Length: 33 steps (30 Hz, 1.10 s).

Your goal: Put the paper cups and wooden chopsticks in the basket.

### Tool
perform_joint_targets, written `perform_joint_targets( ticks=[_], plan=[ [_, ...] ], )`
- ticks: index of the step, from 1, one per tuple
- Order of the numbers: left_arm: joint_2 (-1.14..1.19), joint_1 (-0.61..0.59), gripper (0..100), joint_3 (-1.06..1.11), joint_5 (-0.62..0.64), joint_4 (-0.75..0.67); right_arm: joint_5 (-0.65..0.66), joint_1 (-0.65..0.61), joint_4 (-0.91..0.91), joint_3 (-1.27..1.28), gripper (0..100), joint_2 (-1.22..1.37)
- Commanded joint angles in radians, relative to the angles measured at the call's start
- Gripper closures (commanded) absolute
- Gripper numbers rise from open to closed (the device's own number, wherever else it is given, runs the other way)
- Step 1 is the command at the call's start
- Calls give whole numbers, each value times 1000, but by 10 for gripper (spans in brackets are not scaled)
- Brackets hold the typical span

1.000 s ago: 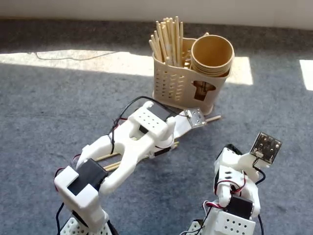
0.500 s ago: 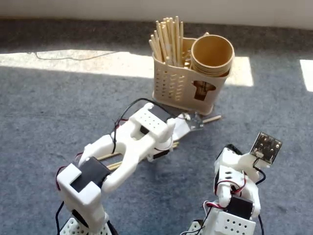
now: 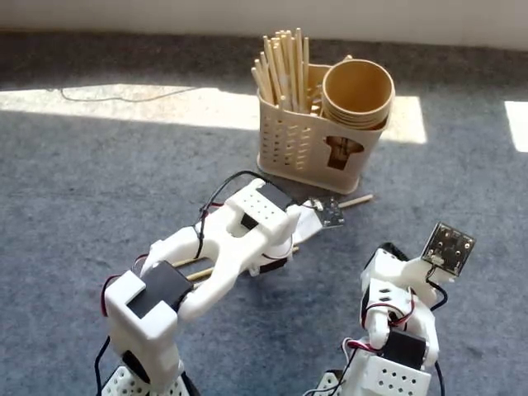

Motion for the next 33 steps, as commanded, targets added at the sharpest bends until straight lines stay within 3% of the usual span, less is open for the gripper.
perform_joint_targets(
  ticks=[1,15,23,33],
  plan=[
    [-94,-4,976,-2,8,3,-5,12,2,117,993,-7],
    [-433,-4,976,-12,9,43,-5,12,2,117,993,-7],
    [-645,-12,976,-88,135,20,-5,12,2,117,993,-7],
    [-680,-13,976,-251,233,-181,-5,12,2,117,993,-7]
  ],
)
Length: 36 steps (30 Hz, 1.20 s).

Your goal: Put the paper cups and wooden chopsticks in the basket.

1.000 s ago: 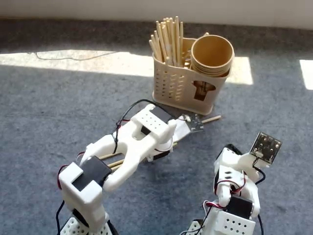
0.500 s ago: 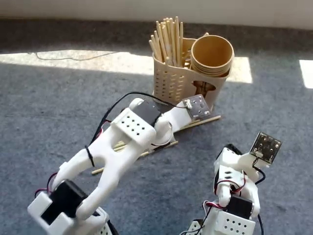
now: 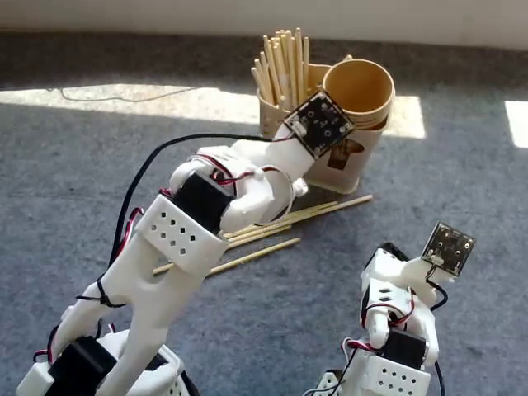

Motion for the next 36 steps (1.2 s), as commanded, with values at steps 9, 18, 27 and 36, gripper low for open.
perform_joint_targets(
  ticks=[9,18,27,36],
  plan=[
    [-33,-7,994,-87,15,-528,-5,12,2,117,993,-7],
    [-31,-7,994,-94,12,-741,-5,12,2,117,993,-7],
    [-30,-42,994,-84,17,-879,-5,12,2,117,993,-7],
    [97,-68,994,-96,17,-881,-5,12,2,117,993,-7]
  ],
)
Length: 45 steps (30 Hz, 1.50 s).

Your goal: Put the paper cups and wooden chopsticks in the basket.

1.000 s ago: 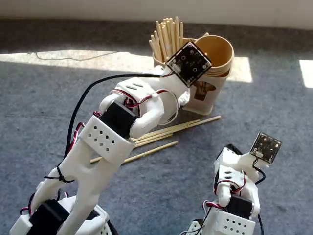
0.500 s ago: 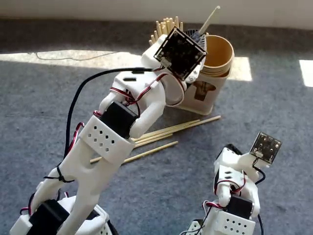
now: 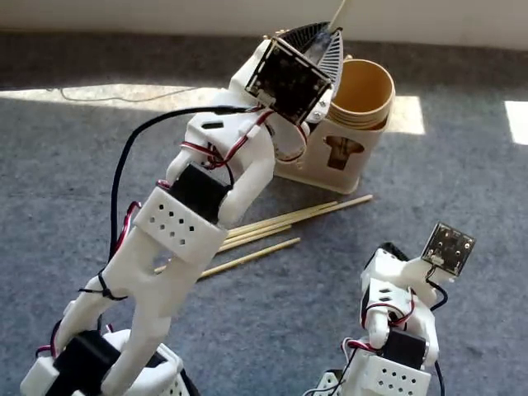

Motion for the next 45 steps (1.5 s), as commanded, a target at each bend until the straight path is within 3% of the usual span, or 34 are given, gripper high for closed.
perform_joint_targets(
  ticks=[1,8,25,45],
  plan=[
    [79,-39,993,-53,12,-23,-5,12,2,117,993,-7],
    [127,-81,886,-53,180,21,-5,12,2,117,993,-7],
    [125,-77,884,-285,181,508,-5,12,2,117,993,-7],
    [124,-5,885,-278,-164,1097,-5,12,2,117,993,-7]
  ],
)
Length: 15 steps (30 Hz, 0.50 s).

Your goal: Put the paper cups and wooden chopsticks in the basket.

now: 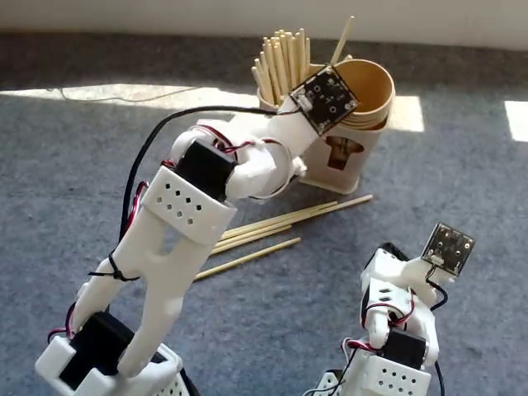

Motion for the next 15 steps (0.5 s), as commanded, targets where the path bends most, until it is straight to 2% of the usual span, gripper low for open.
perform_joint_targets(
  ticks=[1,5,15],
  plan=[
    [-12,18,885,-47,-35,123,-5,12,2,117,993,-7],
    [-1,18,885,-33,-35,195,-5,12,2,117,993,-7],
    [-1,27,880,173,-38,195,-5,12,2,117,993,-7]
  ],
)
